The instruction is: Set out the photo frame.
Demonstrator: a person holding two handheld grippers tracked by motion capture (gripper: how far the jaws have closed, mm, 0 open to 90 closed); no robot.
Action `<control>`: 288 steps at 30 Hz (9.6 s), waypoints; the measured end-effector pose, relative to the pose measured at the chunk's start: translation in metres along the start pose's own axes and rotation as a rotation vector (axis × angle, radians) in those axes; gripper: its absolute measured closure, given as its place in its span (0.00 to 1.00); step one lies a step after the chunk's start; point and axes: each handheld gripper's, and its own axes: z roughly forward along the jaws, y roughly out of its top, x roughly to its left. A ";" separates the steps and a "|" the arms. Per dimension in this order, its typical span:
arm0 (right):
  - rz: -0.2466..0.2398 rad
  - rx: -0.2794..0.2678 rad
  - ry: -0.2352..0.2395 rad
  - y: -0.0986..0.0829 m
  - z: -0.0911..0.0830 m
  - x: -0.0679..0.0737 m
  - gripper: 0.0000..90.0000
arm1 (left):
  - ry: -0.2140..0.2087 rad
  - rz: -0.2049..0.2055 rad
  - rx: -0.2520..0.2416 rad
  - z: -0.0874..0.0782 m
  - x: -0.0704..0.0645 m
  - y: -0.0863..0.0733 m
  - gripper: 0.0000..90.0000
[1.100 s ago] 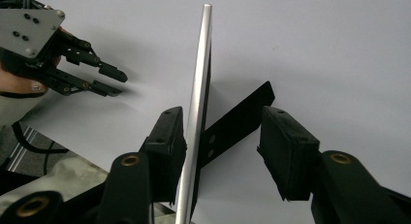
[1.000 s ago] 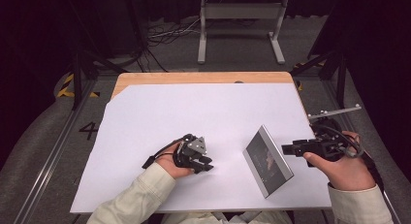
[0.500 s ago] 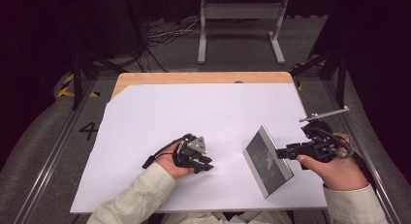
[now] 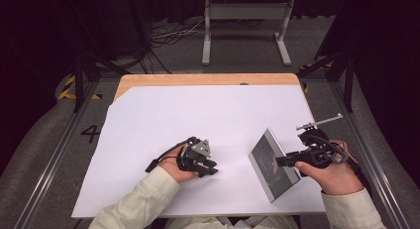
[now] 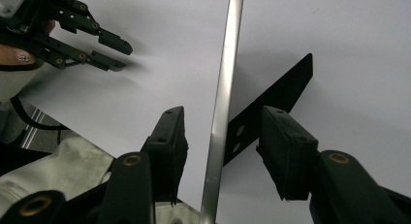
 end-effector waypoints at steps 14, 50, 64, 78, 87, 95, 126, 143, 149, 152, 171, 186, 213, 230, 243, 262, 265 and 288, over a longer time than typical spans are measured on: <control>0.005 0.020 0.000 -0.001 0.014 0.001 0.65 | -0.004 0.000 -0.001 0.001 0.000 0.000 0.79; -0.093 0.025 -0.084 0.009 0.003 0.002 0.93 | 0.006 -0.011 -0.011 -0.005 0.000 -0.002 0.79; -0.199 0.059 -0.048 0.031 -0.003 -0.002 0.93 | 0.033 -0.043 -0.028 -0.017 0.001 -0.015 0.78; -0.344 0.062 -0.045 0.059 -0.001 0.006 0.93 | 0.077 -0.118 -0.054 -0.033 0.002 -0.035 0.77; -0.417 0.070 -0.003 0.076 0.005 0.011 0.93 | 0.102 -0.132 -0.052 -0.040 0.002 -0.042 0.76; -0.487 0.076 0.010 0.088 0.010 0.017 0.93 | 0.112 -0.153 -0.047 -0.043 0.005 -0.048 0.75; -0.713 0.092 0.139 0.113 0.039 0.024 0.93 | 0.126 -0.182 -0.051 -0.049 0.006 -0.057 0.74; -0.851 0.109 0.226 0.117 0.056 0.034 0.93 | 0.120 -0.187 -0.040 -0.048 0.007 -0.058 0.73; -0.895 0.114 0.259 0.117 0.058 0.036 0.93 | 0.117 -0.187 -0.043 -0.047 0.008 -0.058 0.73; -0.920 0.115 0.273 0.117 0.059 0.037 0.93 | 0.118 -0.187 -0.044 -0.047 0.008 -0.058 0.73; -0.985 0.153 0.313 0.116 0.068 0.028 0.93 | 0.107 -0.198 -0.040 -0.045 0.009 -0.058 0.72; -1.035 0.116 0.234 0.119 0.070 0.014 0.85 | 0.096 -0.196 -0.038 -0.043 0.011 -0.057 0.72; -0.928 -0.103 0.219 0.105 0.031 0.003 0.57 | 0.129 -0.214 -0.055 -0.049 0.009 -0.060 0.63; -0.851 -0.177 0.175 0.087 0.001 -0.020 0.53 | 0.139 -0.223 -0.070 -0.053 0.010 -0.064 0.62; -0.780 -0.204 0.155 0.072 -0.008 -0.042 0.52 | 0.140 -0.224 -0.072 -0.053 0.012 -0.065 0.62; -0.571 -0.326 0.135 0.023 0.003 -0.078 0.50 | 0.176 -0.221 -0.076 -0.055 0.011 -0.065 0.62; -0.546 -0.340 0.146 0.016 0.009 -0.080 0.48 | 0.180 -0.223 -0.077 -0.055 0.012 -0.066 0.62; -0.437 -0.319 0.065 -0.023 0.052 -0.097 0.40 | 0.205 -0.249 -0.101 -0.058 0.014 -0.070 0.61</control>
